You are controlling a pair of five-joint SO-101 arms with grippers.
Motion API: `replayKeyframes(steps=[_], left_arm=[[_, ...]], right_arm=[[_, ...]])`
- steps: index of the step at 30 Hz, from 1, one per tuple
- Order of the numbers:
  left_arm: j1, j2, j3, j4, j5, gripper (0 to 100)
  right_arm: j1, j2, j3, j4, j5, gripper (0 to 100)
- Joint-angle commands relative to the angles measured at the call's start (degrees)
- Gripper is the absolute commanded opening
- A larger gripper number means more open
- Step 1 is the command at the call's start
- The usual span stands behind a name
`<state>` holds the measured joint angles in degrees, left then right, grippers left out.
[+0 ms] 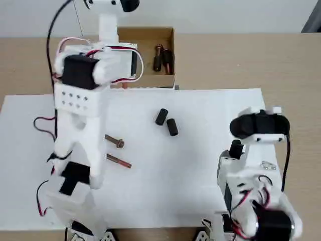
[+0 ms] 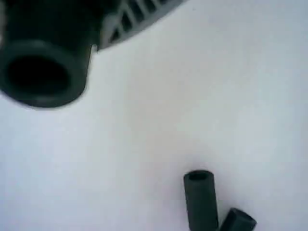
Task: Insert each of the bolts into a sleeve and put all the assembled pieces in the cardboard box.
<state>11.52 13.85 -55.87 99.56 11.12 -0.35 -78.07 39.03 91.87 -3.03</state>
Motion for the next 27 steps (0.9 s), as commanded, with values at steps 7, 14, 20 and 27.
replayKeyframes(steps=[7,14,20,27], left_arm=[[0.18,-19.69,14.37,0.79,-5.01,0],[-0.97,-36.04,37.85,-6.33,-4.48,0],[-2.99,-50.37,58.24,-17.58,-4.75,0],[-3.78,-66.81,81.8,-30.95,-4.4,0]], right_arm=[[0.48,-6.11,0.62,0.04,2.64,0.3],[0.4,-7.25,3.96,-1.98,2.46,0.3],[0.4,-7.25,9.14,-6.46,2.2,0.3],[-5.41,-7.25,14.51,-12.35,2.11,0.3]])
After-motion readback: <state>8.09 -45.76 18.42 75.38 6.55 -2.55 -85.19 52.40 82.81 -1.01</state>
